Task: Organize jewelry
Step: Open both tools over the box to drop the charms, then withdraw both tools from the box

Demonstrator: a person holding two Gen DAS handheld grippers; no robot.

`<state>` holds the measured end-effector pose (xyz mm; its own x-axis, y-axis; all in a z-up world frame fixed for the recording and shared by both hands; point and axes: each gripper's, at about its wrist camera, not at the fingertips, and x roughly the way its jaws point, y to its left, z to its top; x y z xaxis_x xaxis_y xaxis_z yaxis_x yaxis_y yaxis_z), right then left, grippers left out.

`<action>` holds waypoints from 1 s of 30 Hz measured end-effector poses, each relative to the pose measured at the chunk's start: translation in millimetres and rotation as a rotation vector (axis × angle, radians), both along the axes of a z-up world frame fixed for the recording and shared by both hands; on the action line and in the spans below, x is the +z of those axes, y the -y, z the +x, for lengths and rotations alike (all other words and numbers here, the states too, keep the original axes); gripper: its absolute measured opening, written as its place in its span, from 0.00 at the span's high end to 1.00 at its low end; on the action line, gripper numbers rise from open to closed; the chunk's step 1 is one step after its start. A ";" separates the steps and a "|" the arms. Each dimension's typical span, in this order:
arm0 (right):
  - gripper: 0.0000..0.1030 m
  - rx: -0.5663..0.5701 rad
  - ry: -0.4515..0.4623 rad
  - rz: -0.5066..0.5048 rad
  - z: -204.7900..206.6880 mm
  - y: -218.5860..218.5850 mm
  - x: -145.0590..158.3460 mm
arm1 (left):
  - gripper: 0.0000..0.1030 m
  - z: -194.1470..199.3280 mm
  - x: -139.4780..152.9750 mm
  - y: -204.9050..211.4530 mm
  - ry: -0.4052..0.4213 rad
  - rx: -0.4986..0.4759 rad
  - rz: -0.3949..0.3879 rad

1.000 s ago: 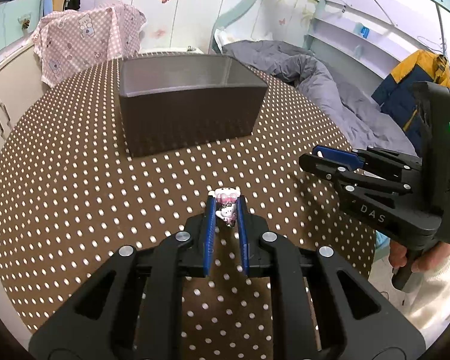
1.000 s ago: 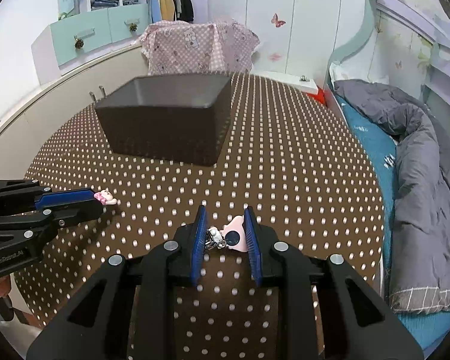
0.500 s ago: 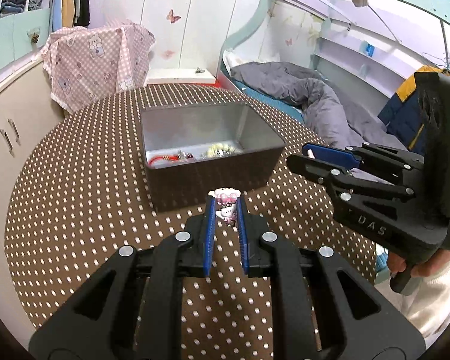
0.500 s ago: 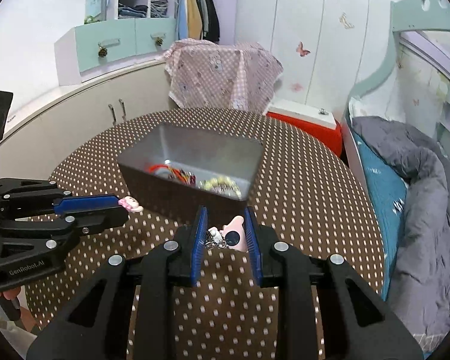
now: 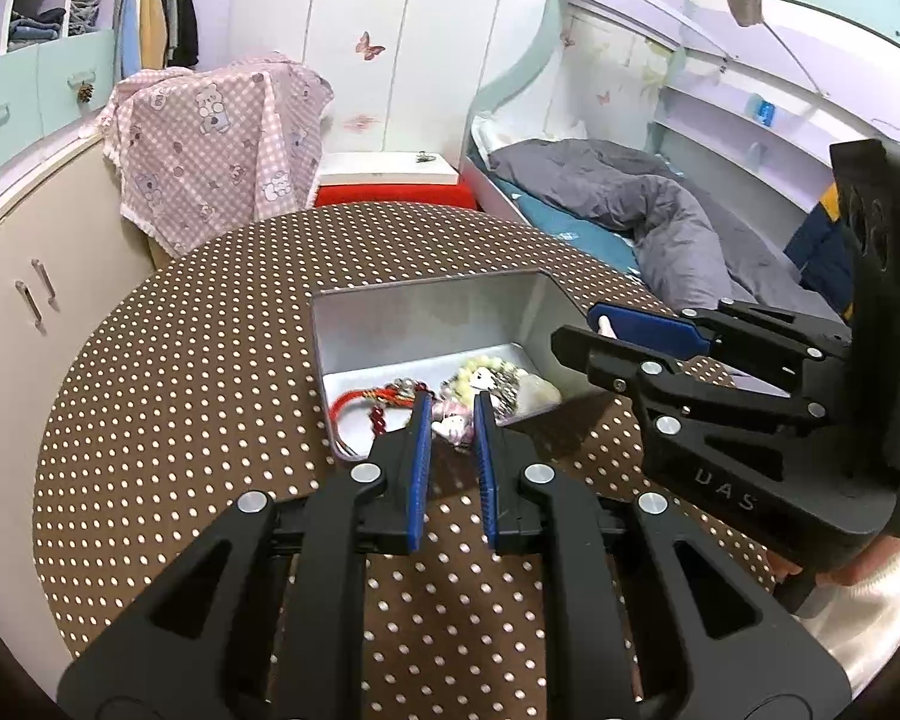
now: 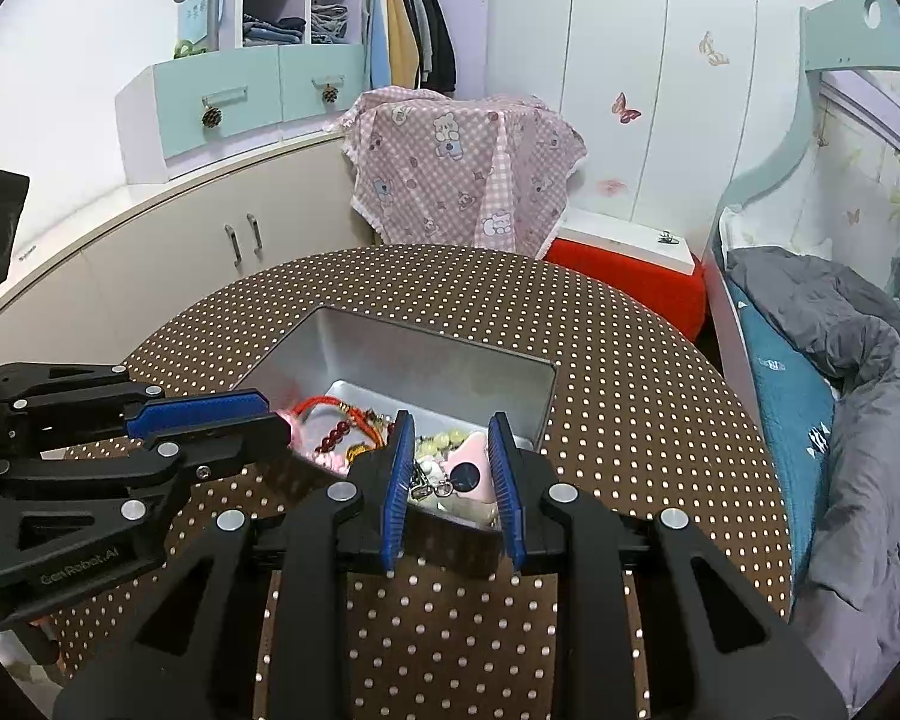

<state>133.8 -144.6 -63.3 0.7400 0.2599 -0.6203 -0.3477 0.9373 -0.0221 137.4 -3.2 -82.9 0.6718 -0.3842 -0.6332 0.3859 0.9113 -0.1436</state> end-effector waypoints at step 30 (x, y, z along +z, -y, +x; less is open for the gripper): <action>0.12 -0.142 0.057 0.032 -28.2 34.8 21.7 | 0.18 -21.7 19.8 -9.5 0.041 0.085 0.007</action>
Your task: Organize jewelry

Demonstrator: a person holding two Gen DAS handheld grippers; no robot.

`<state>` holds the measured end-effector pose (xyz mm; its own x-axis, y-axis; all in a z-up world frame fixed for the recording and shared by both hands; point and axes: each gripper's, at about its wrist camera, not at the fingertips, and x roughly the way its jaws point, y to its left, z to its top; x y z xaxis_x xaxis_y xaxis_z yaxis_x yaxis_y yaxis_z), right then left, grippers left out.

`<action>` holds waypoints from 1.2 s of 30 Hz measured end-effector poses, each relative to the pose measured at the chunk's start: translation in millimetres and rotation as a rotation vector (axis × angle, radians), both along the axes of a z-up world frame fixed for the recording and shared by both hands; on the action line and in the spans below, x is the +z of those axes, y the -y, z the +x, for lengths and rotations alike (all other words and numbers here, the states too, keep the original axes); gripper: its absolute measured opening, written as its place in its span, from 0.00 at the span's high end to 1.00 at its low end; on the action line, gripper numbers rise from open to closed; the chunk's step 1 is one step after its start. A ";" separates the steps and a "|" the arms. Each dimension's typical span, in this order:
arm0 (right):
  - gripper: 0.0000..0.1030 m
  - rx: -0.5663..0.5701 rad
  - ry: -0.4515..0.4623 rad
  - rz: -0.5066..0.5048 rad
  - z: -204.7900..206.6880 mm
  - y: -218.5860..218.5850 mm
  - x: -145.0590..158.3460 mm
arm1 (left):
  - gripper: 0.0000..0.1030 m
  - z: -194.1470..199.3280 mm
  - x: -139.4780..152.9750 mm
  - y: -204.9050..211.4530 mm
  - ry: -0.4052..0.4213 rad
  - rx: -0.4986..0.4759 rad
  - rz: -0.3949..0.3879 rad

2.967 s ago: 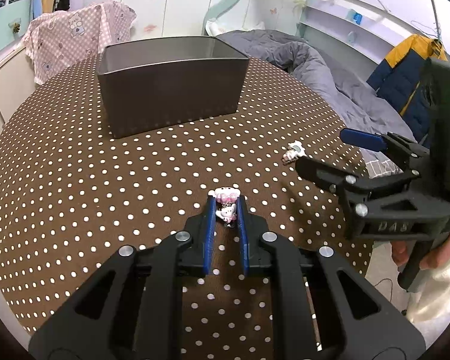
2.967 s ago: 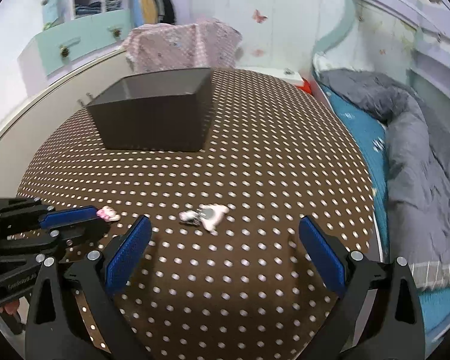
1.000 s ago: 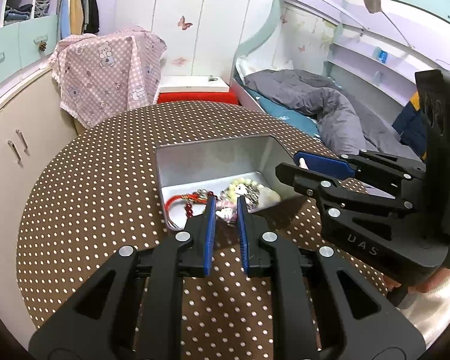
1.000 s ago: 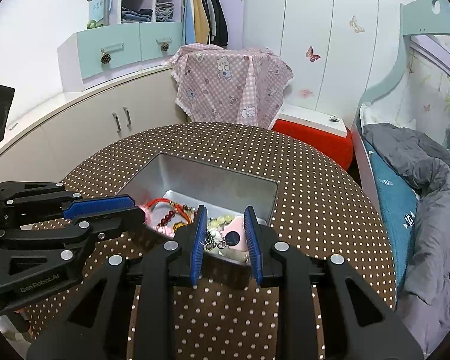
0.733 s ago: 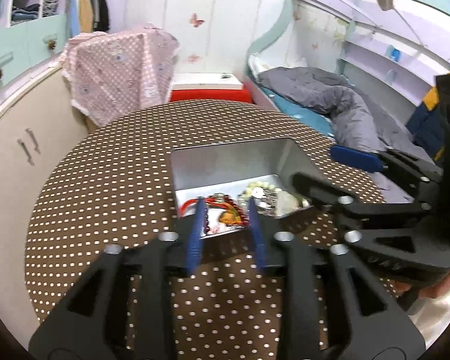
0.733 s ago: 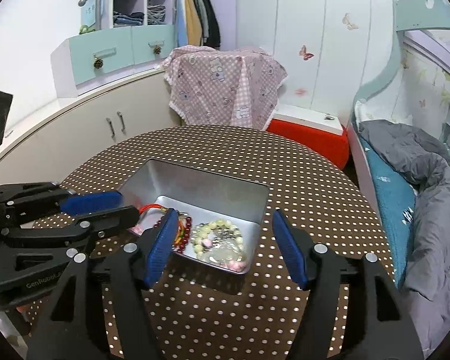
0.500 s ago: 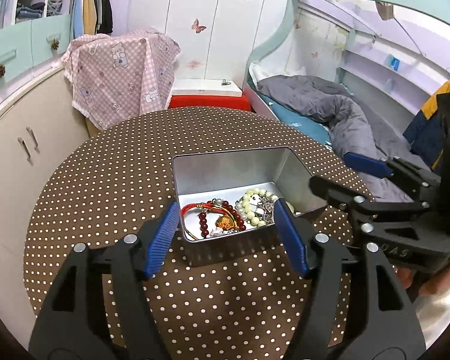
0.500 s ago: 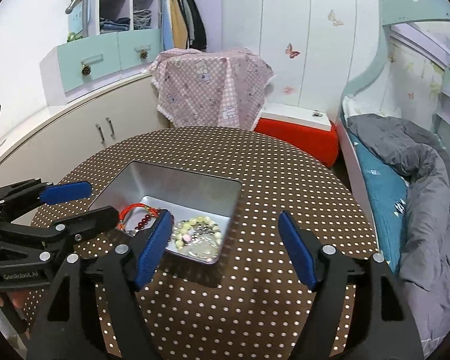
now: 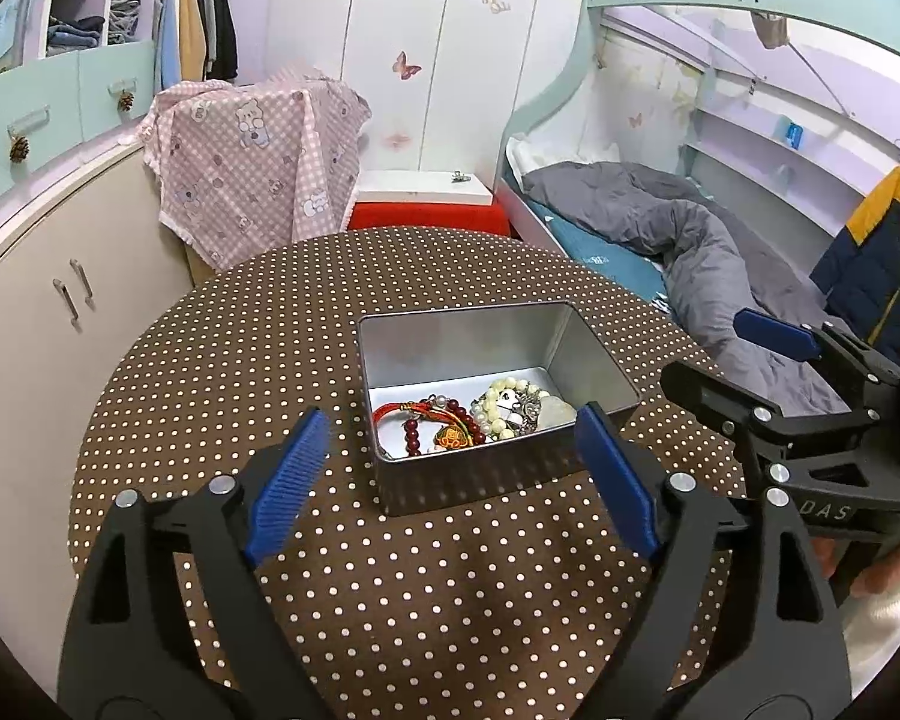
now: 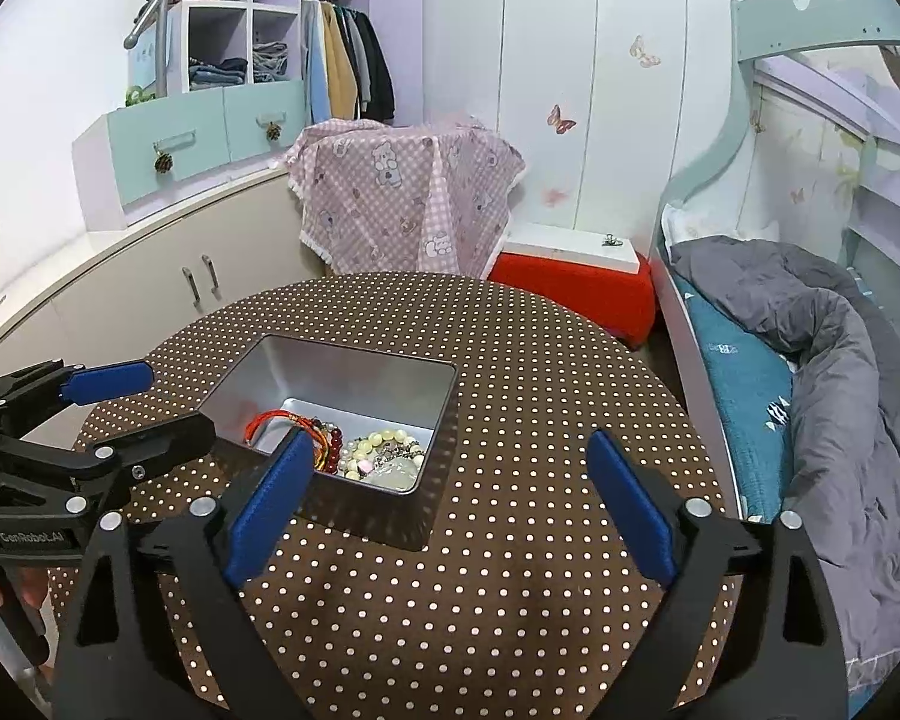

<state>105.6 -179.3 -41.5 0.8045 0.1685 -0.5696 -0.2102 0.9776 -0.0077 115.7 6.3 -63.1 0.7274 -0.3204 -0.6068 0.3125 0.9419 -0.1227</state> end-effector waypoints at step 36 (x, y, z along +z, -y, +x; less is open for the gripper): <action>0.08 -0.066 0.321 0.047 -120.3 3.3 80.8 | 0.09 -119.6 98.4 -8.1 0.328 0.064 -0.019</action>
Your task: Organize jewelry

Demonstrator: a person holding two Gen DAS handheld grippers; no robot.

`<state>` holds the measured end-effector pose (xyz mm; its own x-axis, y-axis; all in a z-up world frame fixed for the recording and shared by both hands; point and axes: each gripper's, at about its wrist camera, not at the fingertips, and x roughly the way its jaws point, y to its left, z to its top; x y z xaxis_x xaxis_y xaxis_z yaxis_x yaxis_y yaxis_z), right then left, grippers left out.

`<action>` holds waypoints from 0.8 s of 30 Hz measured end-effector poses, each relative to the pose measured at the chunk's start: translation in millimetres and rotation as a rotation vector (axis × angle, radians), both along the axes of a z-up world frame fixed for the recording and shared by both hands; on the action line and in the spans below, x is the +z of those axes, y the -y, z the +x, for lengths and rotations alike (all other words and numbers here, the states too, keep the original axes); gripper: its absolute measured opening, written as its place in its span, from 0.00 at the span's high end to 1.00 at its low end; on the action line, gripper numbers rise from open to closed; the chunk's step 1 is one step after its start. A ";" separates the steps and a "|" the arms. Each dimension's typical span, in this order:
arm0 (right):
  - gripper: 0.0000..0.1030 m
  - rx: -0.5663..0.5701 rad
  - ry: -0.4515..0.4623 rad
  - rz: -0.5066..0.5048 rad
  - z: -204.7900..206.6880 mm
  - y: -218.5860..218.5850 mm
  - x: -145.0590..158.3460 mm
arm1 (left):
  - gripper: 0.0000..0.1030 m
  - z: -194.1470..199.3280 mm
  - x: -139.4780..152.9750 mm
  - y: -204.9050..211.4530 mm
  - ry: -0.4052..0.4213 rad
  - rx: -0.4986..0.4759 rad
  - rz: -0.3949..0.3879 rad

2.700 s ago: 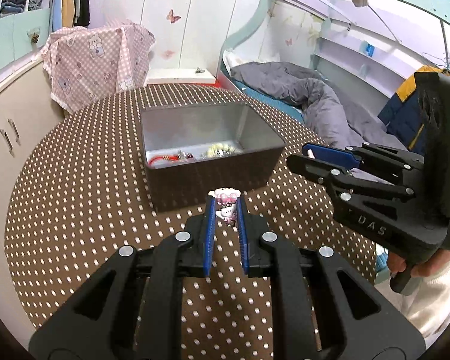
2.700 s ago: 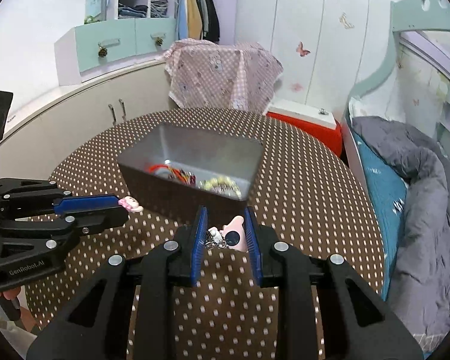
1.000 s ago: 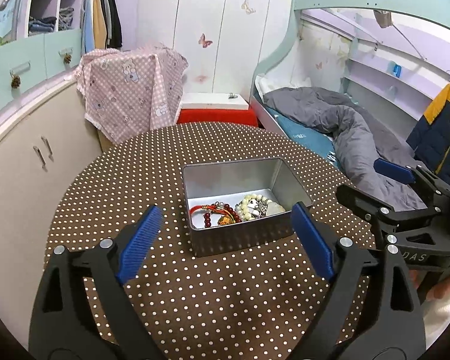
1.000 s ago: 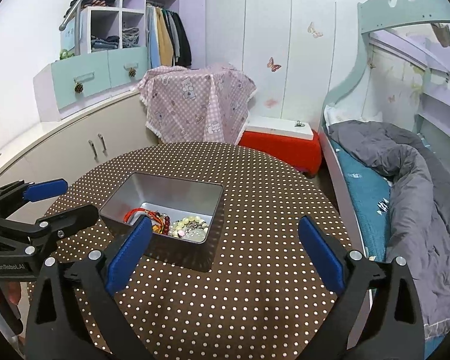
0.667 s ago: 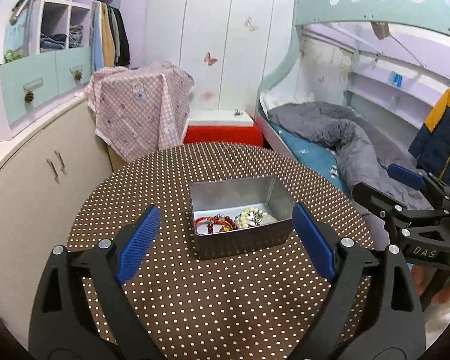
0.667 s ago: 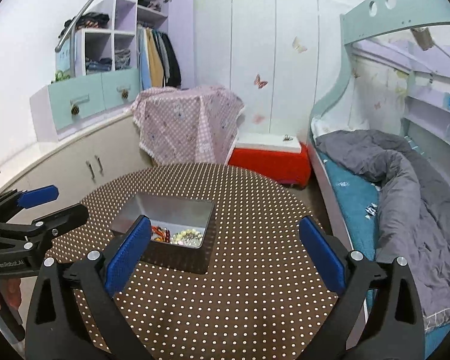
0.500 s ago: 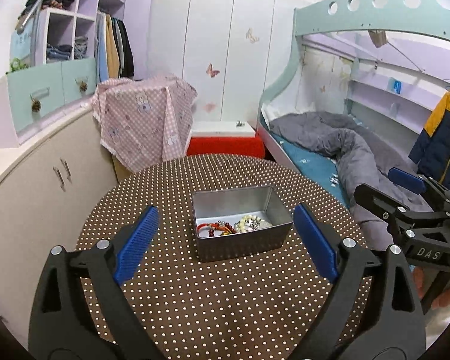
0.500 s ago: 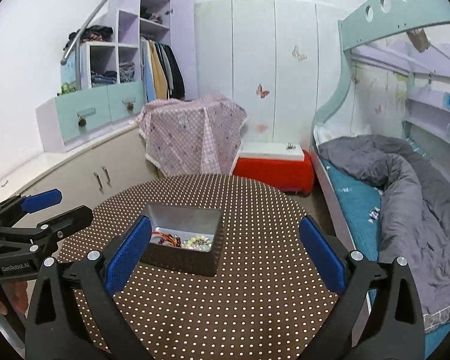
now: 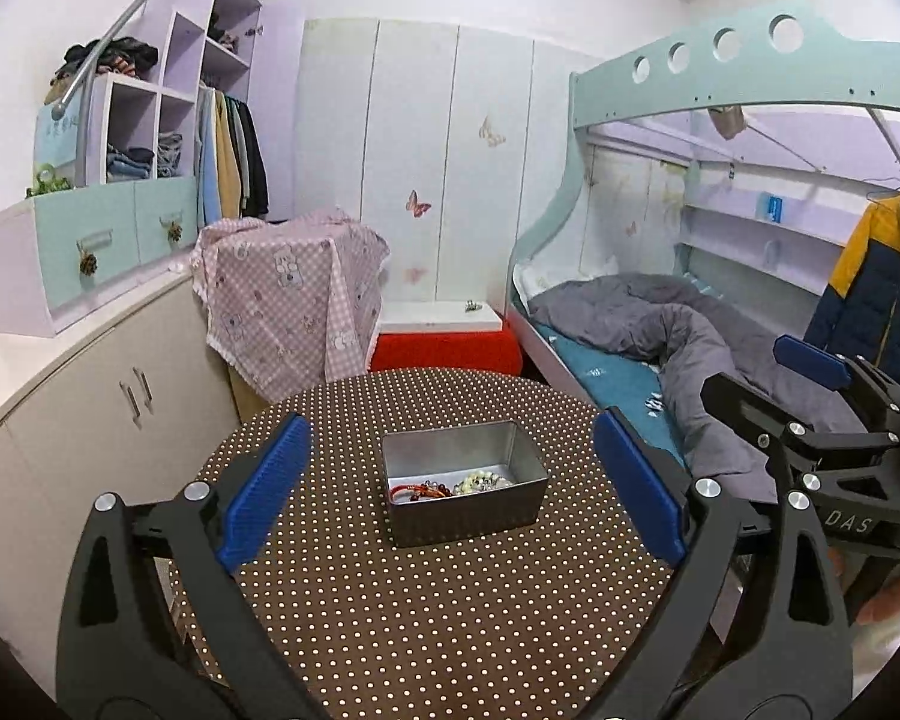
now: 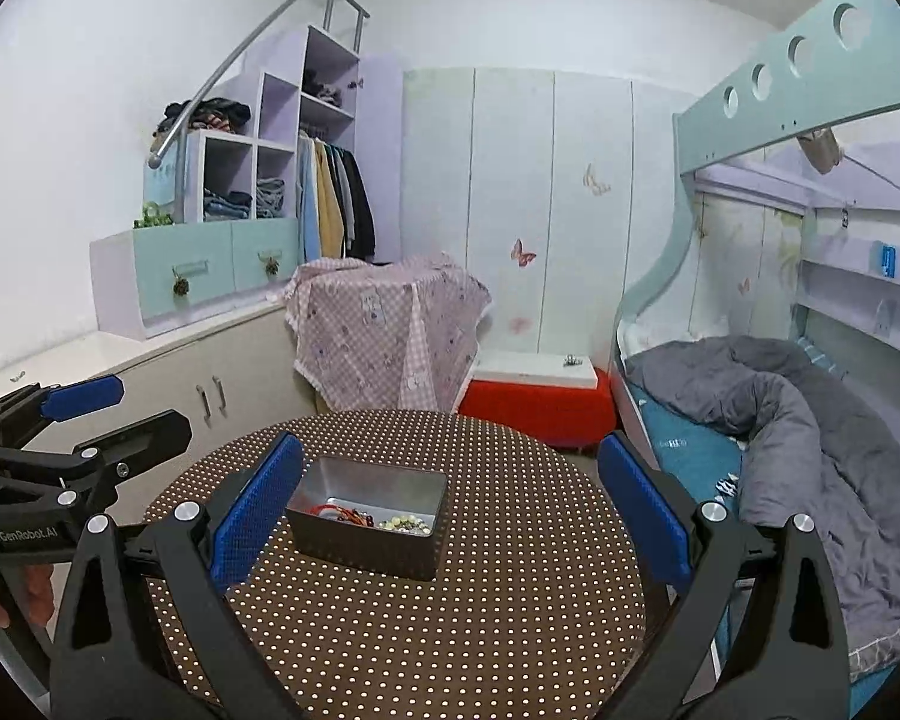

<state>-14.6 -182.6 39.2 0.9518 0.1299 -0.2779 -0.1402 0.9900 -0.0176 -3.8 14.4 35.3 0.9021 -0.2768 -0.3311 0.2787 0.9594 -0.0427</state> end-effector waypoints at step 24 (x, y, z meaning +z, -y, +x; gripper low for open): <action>0.08 0.026 0.020 0.012 -15.4 -7.3 0.7 | 0.06 -18.6 6.6 -4.3 0.038 0.016 0.007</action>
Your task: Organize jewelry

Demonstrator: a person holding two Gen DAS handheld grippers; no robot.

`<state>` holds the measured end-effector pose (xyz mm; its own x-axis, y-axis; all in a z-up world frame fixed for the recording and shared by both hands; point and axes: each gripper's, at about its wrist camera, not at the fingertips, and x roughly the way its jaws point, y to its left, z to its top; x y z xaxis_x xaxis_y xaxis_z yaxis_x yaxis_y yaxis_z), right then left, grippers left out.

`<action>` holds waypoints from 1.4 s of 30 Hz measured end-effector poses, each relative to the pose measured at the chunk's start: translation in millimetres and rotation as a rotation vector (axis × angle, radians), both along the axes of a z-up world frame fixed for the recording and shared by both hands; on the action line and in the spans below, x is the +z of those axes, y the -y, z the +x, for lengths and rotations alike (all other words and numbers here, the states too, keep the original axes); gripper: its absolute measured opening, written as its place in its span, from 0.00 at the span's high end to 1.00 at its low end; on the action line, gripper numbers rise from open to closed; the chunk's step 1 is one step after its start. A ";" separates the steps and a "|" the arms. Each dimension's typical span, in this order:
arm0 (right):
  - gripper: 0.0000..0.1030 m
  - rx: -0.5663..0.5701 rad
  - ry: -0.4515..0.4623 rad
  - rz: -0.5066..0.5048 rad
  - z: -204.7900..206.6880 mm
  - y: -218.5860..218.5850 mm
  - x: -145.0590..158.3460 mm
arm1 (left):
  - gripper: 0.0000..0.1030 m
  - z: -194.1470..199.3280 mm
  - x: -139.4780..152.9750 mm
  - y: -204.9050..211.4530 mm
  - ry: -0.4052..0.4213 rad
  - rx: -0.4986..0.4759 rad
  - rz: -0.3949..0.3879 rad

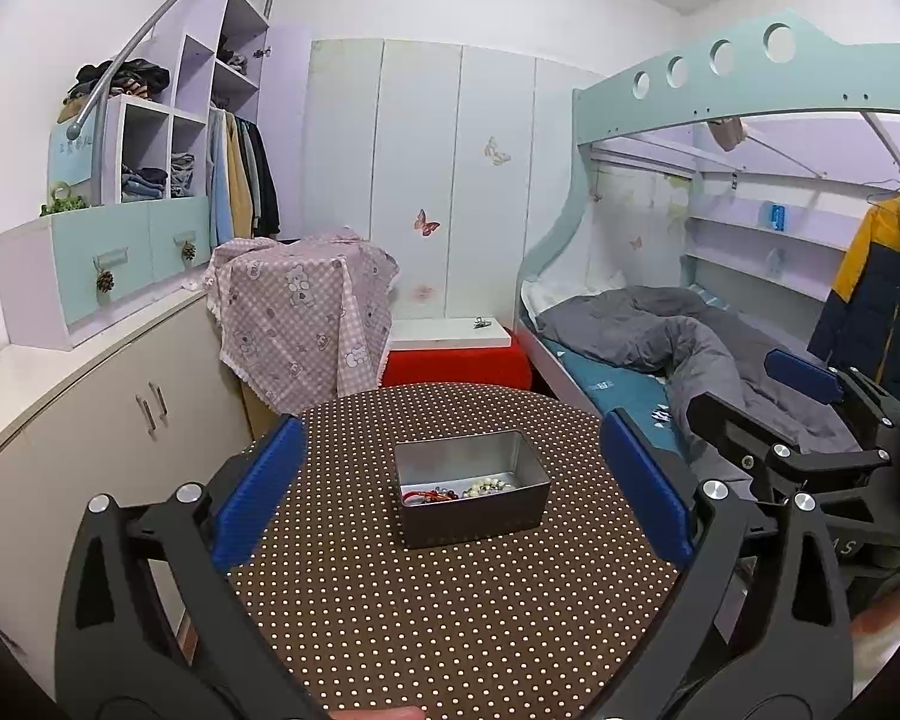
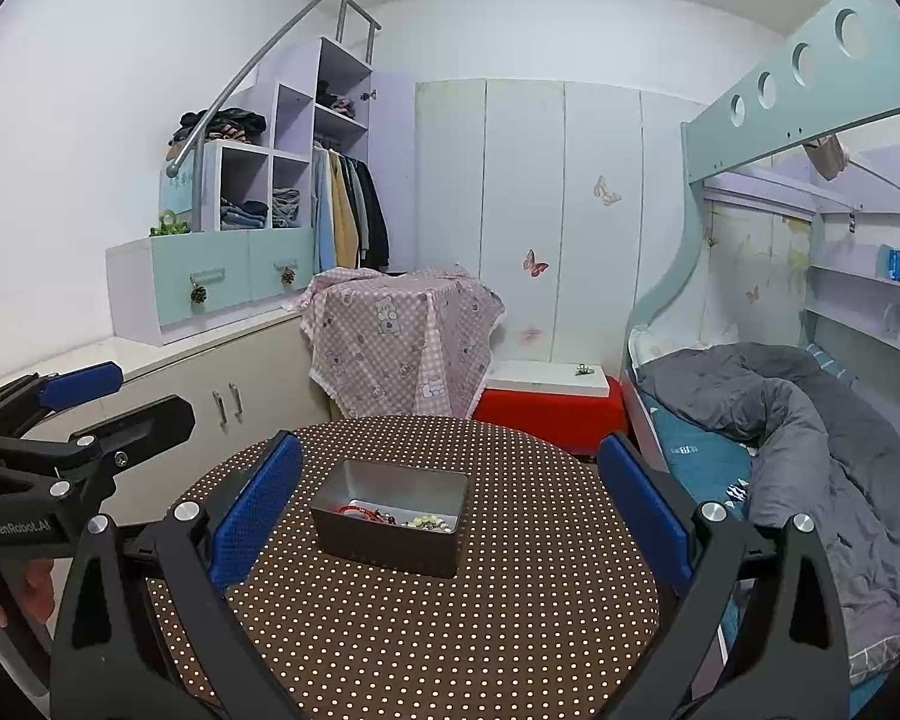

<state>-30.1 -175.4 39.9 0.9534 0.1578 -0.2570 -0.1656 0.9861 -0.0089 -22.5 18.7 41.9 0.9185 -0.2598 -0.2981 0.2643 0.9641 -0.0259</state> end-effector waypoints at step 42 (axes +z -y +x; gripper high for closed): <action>0.08 0.017 -0.019 0.002 1.1 -6.6 0.0 | 0.06 5.6 -1.3 -7.5 -0.042 0.058 0.001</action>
<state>-28.9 -168.8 39.9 0.9456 0.1741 -0.2748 -0.1822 0.9833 -0.0038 -16.9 26.2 40.6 0.9186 -0.2062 -0.3372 0.2067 0.9778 -0.0350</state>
